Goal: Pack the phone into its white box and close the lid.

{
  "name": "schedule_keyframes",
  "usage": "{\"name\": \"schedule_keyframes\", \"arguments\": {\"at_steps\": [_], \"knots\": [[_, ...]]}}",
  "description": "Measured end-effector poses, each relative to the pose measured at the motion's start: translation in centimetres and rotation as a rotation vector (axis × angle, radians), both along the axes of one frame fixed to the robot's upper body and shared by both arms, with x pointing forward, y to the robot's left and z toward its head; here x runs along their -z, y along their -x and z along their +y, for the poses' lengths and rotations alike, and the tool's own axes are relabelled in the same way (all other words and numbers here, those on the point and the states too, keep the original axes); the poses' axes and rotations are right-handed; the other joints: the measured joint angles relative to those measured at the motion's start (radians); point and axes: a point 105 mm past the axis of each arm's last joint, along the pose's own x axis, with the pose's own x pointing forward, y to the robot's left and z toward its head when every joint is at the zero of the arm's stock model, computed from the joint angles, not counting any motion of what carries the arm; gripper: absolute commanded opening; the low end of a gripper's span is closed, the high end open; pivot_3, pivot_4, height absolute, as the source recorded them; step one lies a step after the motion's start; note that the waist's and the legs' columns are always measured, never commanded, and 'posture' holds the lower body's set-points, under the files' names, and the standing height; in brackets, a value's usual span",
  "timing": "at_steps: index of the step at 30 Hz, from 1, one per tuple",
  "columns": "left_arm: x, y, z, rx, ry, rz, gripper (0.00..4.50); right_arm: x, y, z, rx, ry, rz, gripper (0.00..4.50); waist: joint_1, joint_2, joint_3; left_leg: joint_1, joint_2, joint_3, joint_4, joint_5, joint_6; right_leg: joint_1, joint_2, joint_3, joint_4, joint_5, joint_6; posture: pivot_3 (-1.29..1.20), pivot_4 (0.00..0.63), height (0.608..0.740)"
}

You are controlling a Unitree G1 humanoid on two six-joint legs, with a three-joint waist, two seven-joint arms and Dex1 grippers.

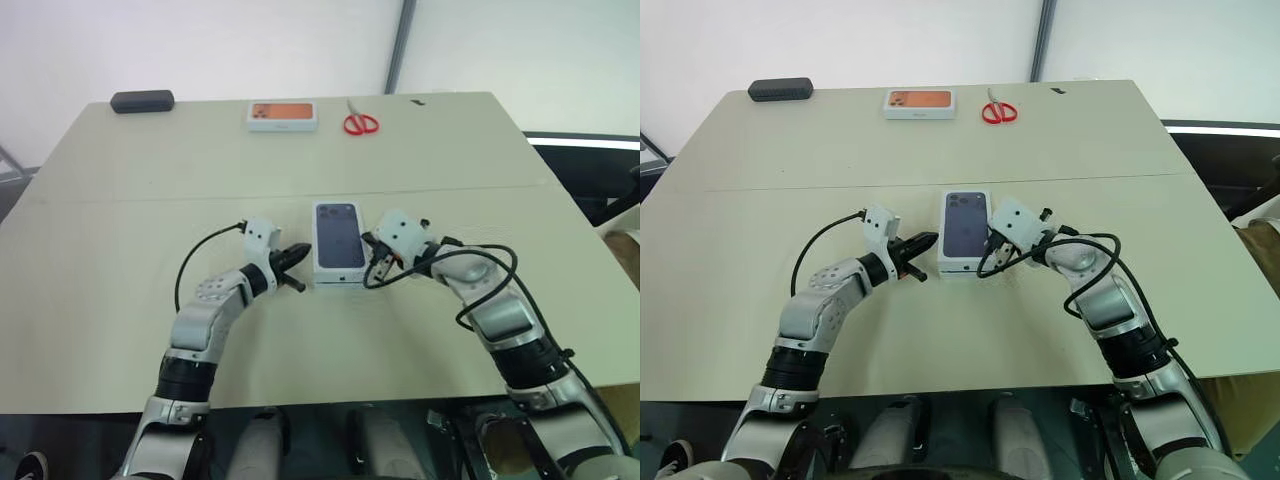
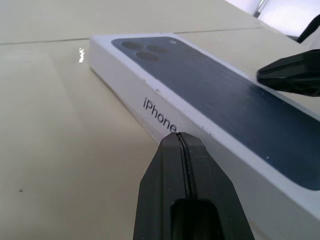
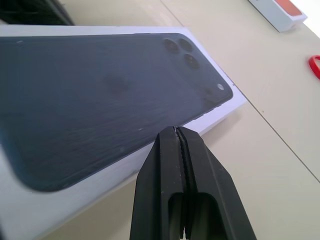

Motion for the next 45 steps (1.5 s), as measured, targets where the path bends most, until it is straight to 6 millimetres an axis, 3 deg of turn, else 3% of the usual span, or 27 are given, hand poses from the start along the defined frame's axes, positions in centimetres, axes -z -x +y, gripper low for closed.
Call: {"name": "schedule_keyframes", "arguments": {"at_steps": [7,14,19,32,45], "knots": [[0.7,0.5,0.3,-0.002,-0.004,0.02,0.0,0.2,0.1,-0.2,-0.008,0.039,-0.018,0.04,-0.001,0.0,0.0,0.001,0.0,0.0,0.0,0.0,0.0,0.002,0.0,0.0,0.0,0.0,0.0,0.0,0.15,0.74],[-0.9,-1.5,0.1,-0.045,0.007,-0.028,0.0,0.3,-1.7,-1.2,0.063,0.066,-0.037,0.04,0.001,0.0,0.0,0.002,0.0,0.0,0.001,0.0,0.0,0.003,0.0,0.0,0.0,0.0,0.0,0.0,0.15,0.74],[-0.1,-2.5,0.8,-0.09,-0.015,-0.019,0.0,1.1,-2.9,-2.3,0.134,0.082,-0.019,0.04,0.001,0.0,0.0,0.001,0.0,0.0,0.001,0.0,0.0,0.002,0.0,0.0,0.0,0.0,0.0,0.0,0.15,0.74],[-0.2,-4.5,-1.3,-0.085,-0.022,-0.055,0.0,1.6,-4.3,-0.6,0.152,0.07,-0.036,0.04,-0.001,0.0,0.0,0.001,0.0,0.0,0.001,0.0,0.0,0.002,0.0,0.0,0.0,0.0,0.0,0.0,0.15,0.74],[-0.4,-3.6,-1.5,-0.06,-0.036,-0.089,0.0,1.4,-3.7,-0.7,0.149,0.052,-0.051,0.04,0.0,0.0,0.0,0.001,0.0,0.0,0.001,0.0,0.0,0.002,0.0,0.0,0.0,0.0,0.0,0.0,0.15,0.74]]}}
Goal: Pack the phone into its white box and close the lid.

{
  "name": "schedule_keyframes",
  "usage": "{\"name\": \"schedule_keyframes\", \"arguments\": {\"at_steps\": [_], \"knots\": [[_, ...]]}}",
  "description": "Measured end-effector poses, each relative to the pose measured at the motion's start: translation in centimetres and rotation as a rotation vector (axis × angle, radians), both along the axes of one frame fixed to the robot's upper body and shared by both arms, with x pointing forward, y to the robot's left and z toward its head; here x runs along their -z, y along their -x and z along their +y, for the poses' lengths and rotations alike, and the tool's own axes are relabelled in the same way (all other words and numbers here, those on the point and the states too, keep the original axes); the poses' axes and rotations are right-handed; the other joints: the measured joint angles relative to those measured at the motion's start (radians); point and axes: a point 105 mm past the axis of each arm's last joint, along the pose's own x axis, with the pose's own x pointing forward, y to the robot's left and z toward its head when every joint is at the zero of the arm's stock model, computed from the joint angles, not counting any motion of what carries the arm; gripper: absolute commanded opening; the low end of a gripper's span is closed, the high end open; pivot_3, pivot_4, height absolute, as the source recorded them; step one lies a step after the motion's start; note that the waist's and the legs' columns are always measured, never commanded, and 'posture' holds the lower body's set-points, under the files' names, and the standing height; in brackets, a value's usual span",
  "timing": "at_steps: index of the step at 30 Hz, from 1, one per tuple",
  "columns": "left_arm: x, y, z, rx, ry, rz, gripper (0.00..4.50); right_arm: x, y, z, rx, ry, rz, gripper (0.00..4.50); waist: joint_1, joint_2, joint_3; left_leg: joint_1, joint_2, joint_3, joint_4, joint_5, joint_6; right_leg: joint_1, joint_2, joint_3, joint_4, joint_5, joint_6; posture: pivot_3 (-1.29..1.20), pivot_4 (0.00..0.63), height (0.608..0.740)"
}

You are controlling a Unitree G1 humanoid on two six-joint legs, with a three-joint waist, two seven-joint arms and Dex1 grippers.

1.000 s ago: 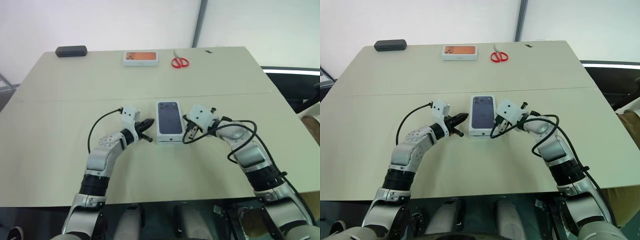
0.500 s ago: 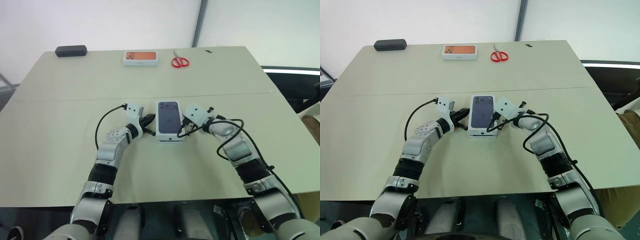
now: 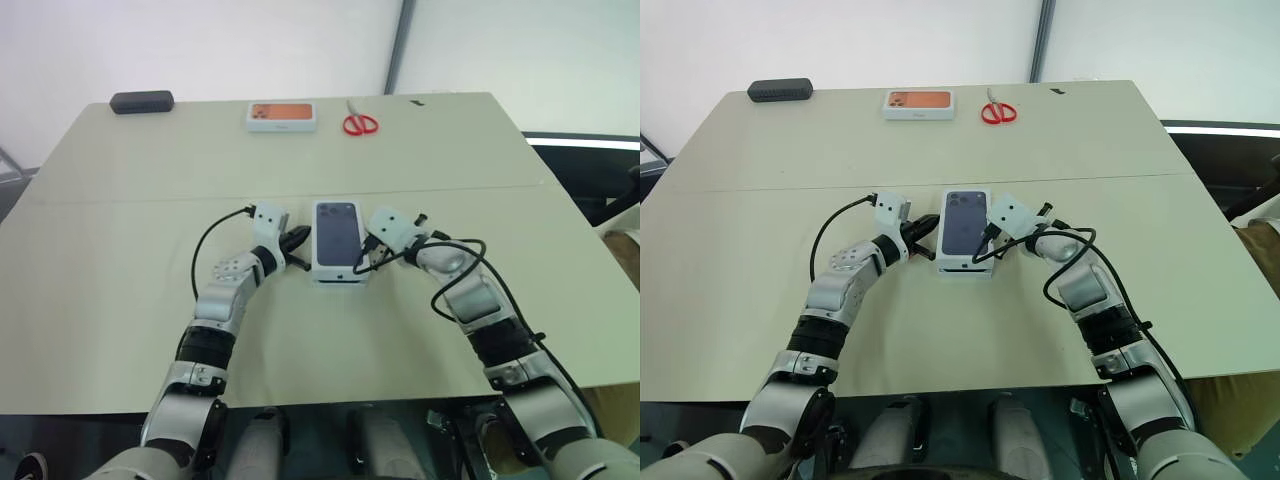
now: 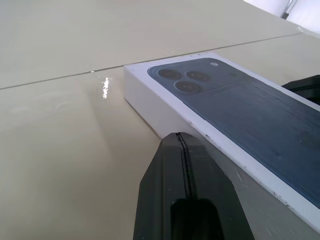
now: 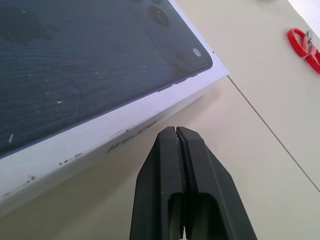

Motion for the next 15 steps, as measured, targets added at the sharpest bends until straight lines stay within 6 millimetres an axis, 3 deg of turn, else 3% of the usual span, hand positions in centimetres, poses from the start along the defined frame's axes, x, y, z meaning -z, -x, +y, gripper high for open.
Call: {"name": "schedule_keyframes", "arguments": {"at_steps": [15], "knots": [[-0.8,1.1,-0.3,0.026,-0.022,-0.059,0.0,-0.2,1.5,-0.1,0.012,-0.021,-0.049,0.04,0.002,0.0,0.0,0.0,0.0,0.0,0.0,0.0,0.0,0.0,0.0,0.0,0.0,0.0,0.0,0.0,0.15,0.74]]}}
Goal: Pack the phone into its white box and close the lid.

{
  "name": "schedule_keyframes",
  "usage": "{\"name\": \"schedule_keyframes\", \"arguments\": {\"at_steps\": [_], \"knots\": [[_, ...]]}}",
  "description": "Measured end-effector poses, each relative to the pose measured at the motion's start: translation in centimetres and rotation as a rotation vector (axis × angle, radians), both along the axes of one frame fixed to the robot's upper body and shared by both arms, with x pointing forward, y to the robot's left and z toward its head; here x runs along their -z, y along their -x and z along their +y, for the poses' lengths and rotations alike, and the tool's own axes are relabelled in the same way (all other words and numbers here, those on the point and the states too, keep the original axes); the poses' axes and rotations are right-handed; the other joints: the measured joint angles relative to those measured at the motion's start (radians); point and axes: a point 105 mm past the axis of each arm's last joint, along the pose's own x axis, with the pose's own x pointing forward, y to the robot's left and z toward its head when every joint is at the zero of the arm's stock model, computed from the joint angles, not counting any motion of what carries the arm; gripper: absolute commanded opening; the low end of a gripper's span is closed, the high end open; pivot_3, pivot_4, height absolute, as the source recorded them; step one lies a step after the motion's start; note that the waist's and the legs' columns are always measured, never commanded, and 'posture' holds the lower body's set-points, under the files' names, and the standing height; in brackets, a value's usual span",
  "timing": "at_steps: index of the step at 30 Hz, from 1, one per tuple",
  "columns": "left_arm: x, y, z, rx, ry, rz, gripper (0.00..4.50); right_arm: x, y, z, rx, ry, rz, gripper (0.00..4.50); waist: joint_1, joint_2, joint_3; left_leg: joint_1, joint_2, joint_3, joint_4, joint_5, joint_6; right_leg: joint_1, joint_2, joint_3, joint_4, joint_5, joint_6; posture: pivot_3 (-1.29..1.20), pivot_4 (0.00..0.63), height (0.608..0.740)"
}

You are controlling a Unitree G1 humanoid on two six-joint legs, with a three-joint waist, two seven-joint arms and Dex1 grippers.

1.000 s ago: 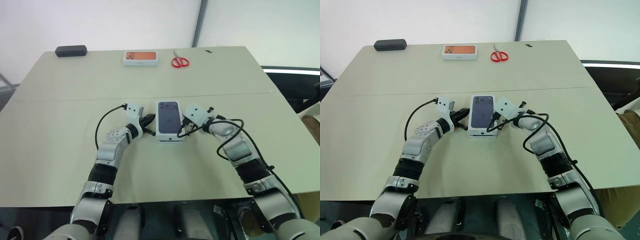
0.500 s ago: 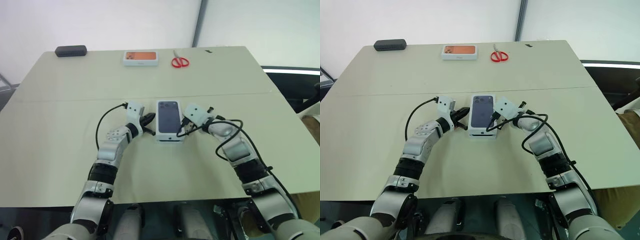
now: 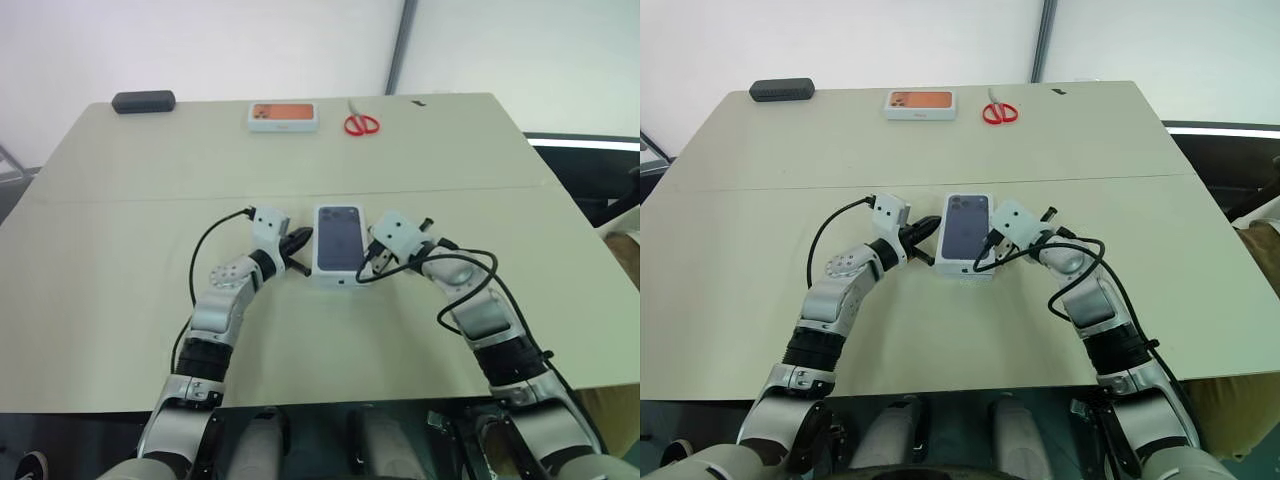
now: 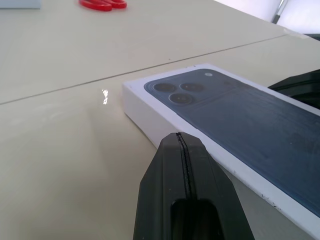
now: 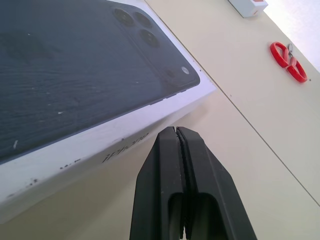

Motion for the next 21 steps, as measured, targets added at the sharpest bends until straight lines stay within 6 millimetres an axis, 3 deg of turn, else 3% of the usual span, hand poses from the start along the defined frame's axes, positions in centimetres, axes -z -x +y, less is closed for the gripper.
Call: {"name": "schedule_keyframes", "arguments": {"at_steps": [16,21], "knots": [[-0.8,1.4,-0.4,0.035,0.014,-0.06,0.0,-1.3,0.3,-0.3,0.005,-0.029,-0.045,0.04,-0.001,0.0,0.0,0.0,0.0,0.0,0.0,0.0,0.0,0.0,0.0,0.0,0.0,0.0,0.0,0.0,0.15,0.74],[-0.8,1.6,-0.7,0.051,0.011,-0.061,0.0,-0.8,0.7,-0.3,-0.006,-0.033,-0.027,0.04,0.0,0.0,0.0,0.0,0.0,0.0,0.0,0.0,0.0,0.0,0.0,0.0,0.0,0.0,0.0,0.0,0.15,0.74]]}}
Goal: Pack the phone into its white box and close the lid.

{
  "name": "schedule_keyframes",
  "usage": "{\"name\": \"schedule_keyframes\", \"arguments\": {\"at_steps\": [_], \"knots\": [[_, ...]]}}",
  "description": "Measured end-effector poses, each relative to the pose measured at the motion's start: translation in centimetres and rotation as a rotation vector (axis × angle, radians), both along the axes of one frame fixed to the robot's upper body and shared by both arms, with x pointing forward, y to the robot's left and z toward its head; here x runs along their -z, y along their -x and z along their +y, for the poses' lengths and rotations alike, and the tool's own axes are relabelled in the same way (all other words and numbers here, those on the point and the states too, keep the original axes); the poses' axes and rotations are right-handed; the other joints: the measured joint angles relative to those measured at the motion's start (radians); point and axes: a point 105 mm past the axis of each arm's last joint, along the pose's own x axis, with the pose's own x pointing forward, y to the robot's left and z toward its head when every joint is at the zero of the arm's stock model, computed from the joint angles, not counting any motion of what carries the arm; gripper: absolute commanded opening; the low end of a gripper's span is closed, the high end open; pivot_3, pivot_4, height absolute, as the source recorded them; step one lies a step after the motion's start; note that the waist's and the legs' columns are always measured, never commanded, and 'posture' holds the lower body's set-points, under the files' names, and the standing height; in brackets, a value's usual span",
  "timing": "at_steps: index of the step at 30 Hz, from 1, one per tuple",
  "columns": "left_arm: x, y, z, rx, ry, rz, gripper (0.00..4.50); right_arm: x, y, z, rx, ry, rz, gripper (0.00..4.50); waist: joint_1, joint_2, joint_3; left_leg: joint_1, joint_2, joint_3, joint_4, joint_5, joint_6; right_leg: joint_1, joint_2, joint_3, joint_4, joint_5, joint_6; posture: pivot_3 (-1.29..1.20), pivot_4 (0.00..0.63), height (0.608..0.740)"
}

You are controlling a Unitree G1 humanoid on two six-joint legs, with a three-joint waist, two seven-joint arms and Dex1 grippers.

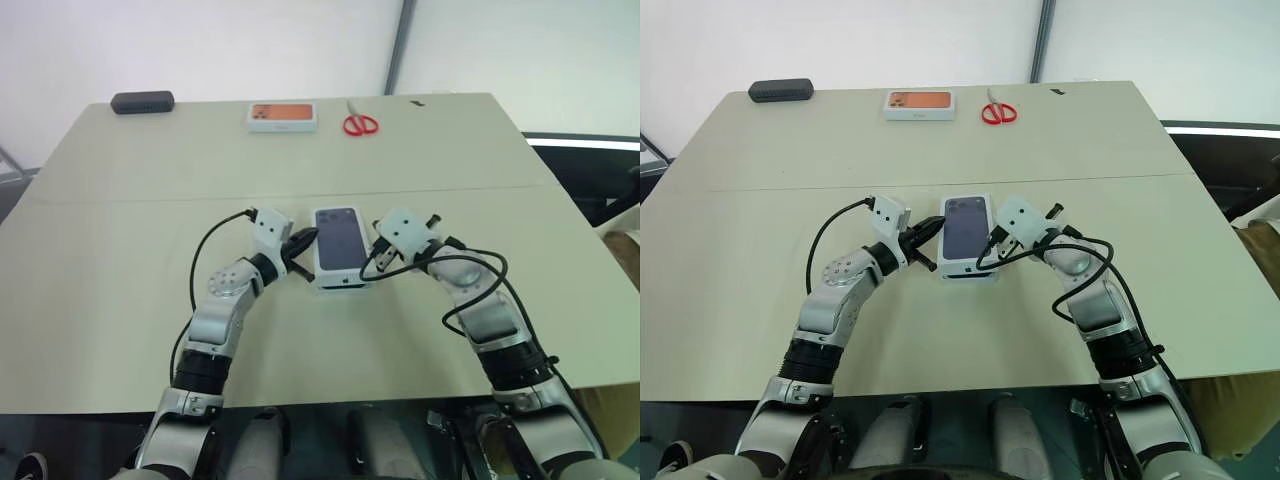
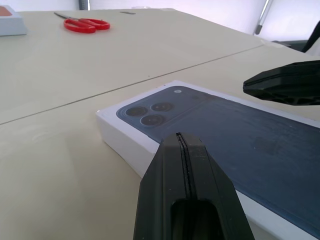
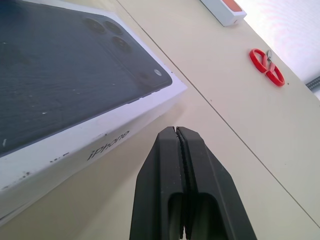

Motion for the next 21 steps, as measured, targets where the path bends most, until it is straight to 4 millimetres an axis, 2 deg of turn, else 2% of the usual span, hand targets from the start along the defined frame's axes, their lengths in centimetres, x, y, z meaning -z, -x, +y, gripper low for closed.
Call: {"name": "schedule_keyframes", "arguments": {"at_steps": [5,11,21], "knots": [[0.5,0.4,0.2,0.011,-0.012,0.008,0.0,0.5,0.8,0.1,-0.037,0.005,0.029,0.04,0.001,0.0,0.0,0.0,0.0,0.0,0.0,0.0,0.0,0.0,0.0,0.0,0.0,0.0,0.0,0.0,0.15,0.74],[1.7,1.2,-0.2,0.047,-0.039,0.044,0.0,1.9,1.7,0.5,-0.094,0.09,0.053,0.04,-0.004,0.0,0.0,0.001,0.0,0.0,0.0,0.0,0.0,0.001,0.0,0.0,0.0,0.0,0.0,0.0,0.15,0.74],[2.0,1.5,-0.4,0.063,-0.068,0.043,0.0,2.6,1.4,0.5,-0.089,0.144,0.055,0.04,-0.007,0.0,-0.001,0.006,0.001,0.0,-0.001,0.0,0.0,0.005,0.001,0.0,0.0,0.0,0.0,0.0,0.15,0.74]]}}
